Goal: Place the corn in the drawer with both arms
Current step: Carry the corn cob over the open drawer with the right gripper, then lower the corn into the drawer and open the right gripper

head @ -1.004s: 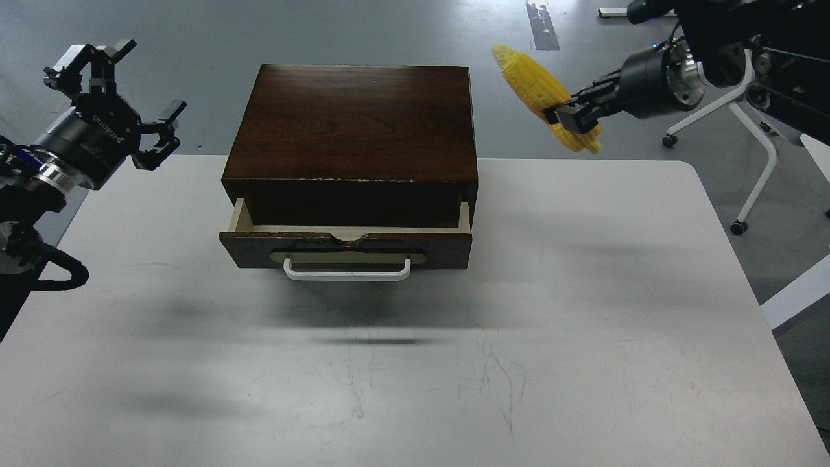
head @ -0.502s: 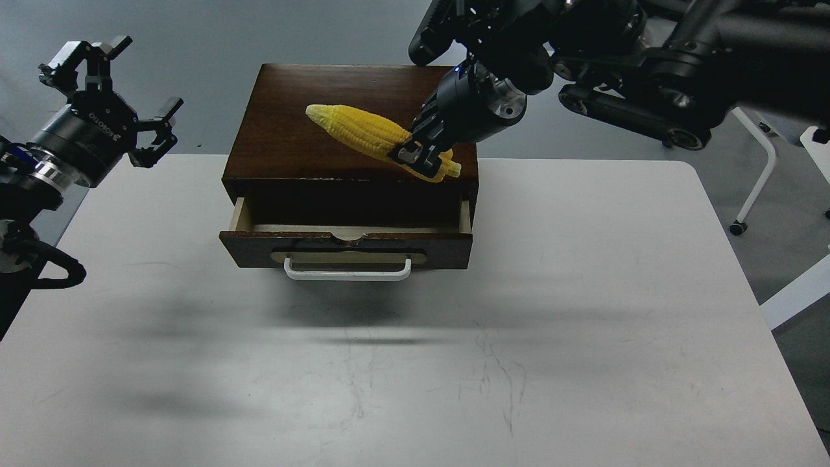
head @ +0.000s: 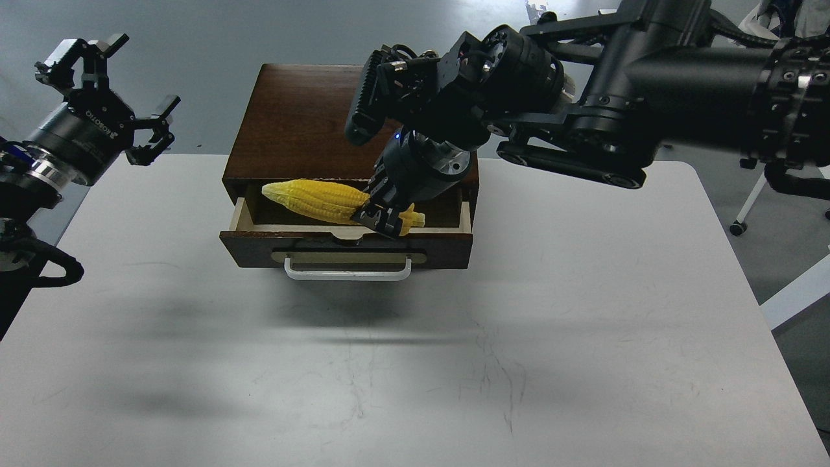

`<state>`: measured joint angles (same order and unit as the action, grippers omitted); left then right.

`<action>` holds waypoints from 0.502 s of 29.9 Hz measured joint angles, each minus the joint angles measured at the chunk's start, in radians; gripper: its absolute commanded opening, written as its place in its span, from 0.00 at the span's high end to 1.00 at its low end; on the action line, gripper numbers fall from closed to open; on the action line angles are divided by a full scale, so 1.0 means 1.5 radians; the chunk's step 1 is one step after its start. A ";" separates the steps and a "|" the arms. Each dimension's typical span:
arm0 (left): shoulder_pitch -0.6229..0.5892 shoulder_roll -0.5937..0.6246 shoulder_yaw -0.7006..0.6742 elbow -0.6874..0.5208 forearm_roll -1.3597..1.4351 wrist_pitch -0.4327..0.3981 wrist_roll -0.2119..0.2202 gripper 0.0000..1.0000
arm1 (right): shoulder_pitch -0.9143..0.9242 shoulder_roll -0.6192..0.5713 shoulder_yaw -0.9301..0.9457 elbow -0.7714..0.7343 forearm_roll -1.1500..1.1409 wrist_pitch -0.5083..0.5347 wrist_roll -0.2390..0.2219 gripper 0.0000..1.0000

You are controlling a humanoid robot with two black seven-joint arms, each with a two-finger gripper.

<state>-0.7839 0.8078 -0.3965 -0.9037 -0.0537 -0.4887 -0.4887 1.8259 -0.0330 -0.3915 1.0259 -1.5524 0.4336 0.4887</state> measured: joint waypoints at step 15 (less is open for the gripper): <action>0.001 -0.001 -0.002 0.000 -0.001 0.000 0.000 0.01 | 0.000 0.004 -0.032 -0.009 -0.050 -0.072 0.000 0.95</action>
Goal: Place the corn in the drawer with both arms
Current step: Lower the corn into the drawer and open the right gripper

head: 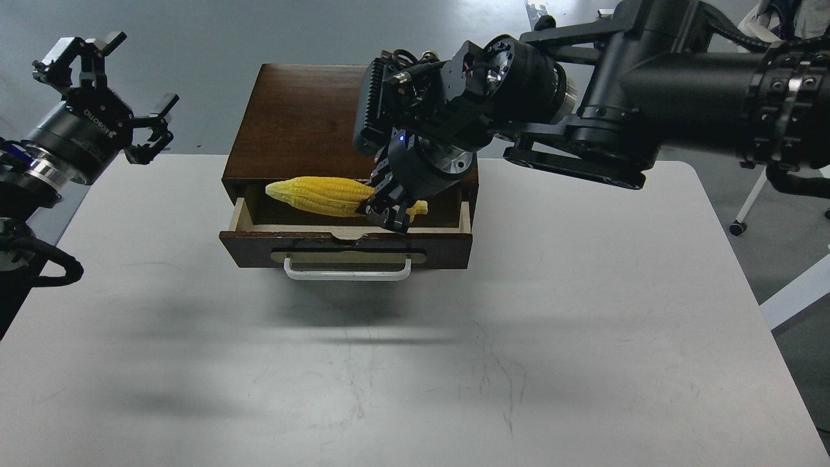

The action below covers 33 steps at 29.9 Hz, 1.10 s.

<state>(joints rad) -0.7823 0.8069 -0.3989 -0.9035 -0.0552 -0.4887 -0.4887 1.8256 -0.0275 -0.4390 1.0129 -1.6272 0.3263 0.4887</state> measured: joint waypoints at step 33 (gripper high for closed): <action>0.000 0.008 -0.001 0.000 0.000 0.000 0.000 0.01 | -0.010 -0.005 -0.025 -0.007 0.002 -0.008 0.000 0.48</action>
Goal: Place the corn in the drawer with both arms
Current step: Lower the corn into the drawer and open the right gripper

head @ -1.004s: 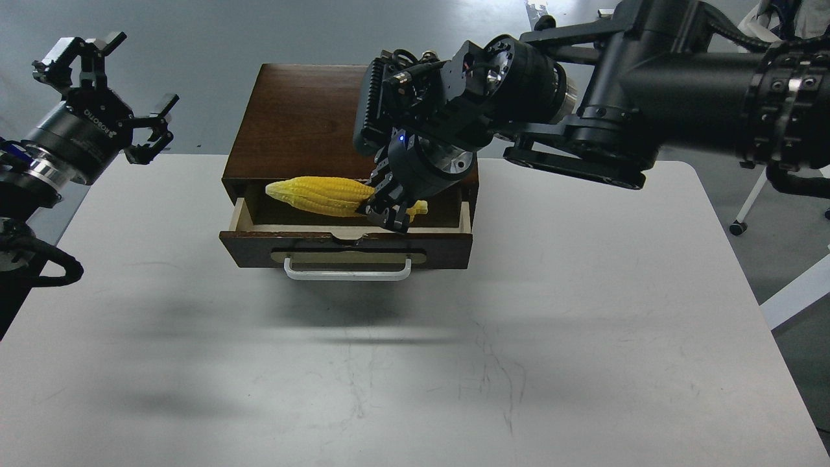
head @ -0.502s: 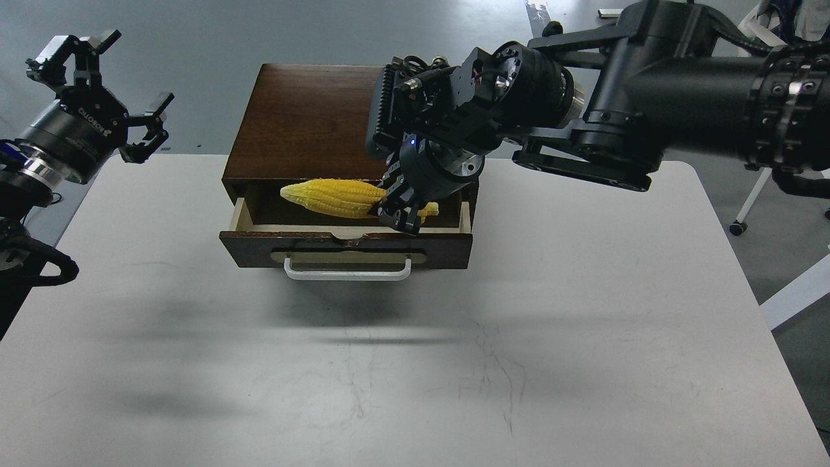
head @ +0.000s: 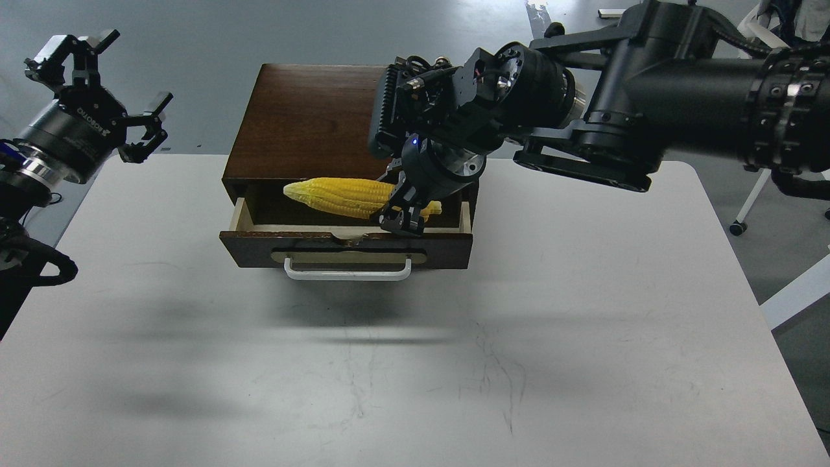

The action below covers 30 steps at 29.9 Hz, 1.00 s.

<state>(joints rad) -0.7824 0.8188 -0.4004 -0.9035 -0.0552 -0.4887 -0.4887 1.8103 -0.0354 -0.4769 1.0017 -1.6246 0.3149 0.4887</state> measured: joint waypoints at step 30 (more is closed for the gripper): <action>0.000 0.003 0.000 0.000 0.000 0.000 0.000 0.01 | 0.007 -0.019 0.003 0.001 0.008 0.000 0.000 0.31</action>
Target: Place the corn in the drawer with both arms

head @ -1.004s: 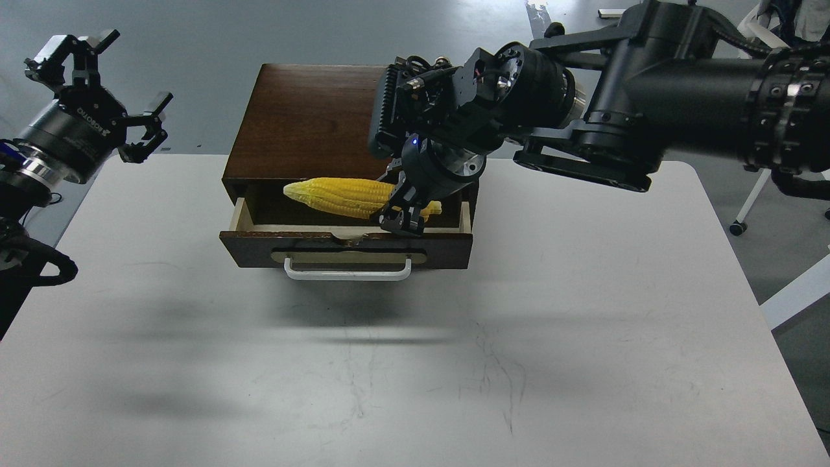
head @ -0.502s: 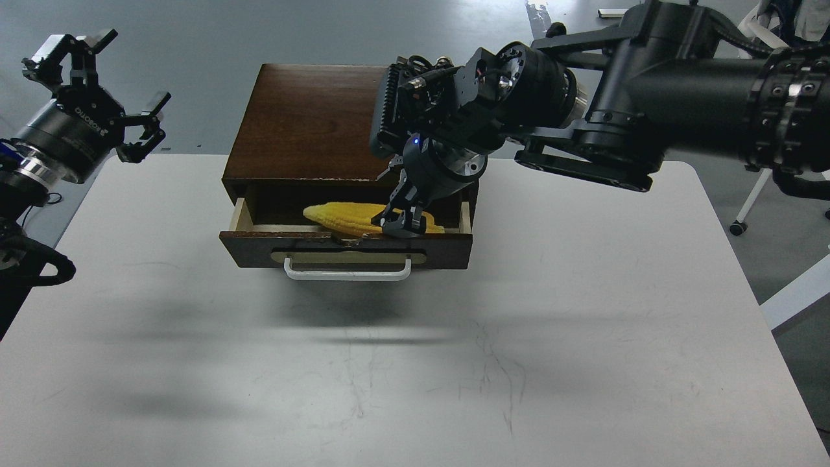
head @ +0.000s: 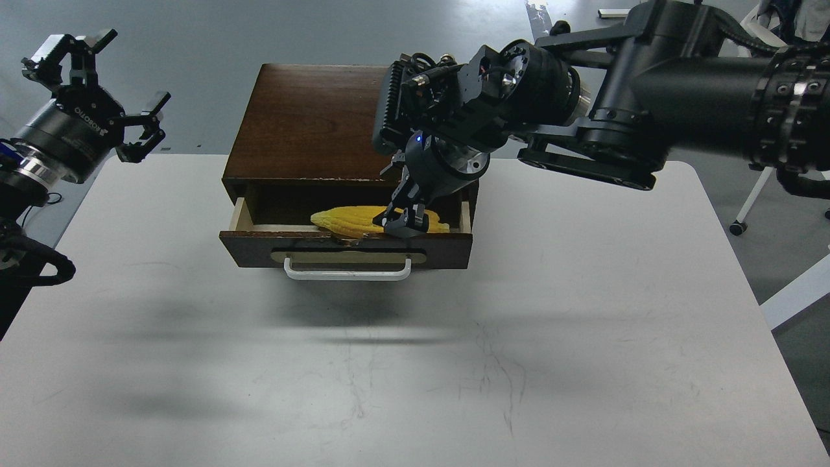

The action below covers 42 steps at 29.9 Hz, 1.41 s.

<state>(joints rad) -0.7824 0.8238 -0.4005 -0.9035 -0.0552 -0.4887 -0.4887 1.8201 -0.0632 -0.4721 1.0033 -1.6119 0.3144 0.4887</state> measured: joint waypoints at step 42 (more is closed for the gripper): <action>0.024 -0.012 0.004 -0.001 0.009 0.000 0.000 0.01 | -0.645 -0.285 0.648 -0.063 0.917 -0.021 0.000 0.00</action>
<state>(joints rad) -0.7470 0.8055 -0.3941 -0.9044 -0.0420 -0.4887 -0.4887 0.8521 -0.4909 0.4993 0.9089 -0.2365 0.2831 0.4888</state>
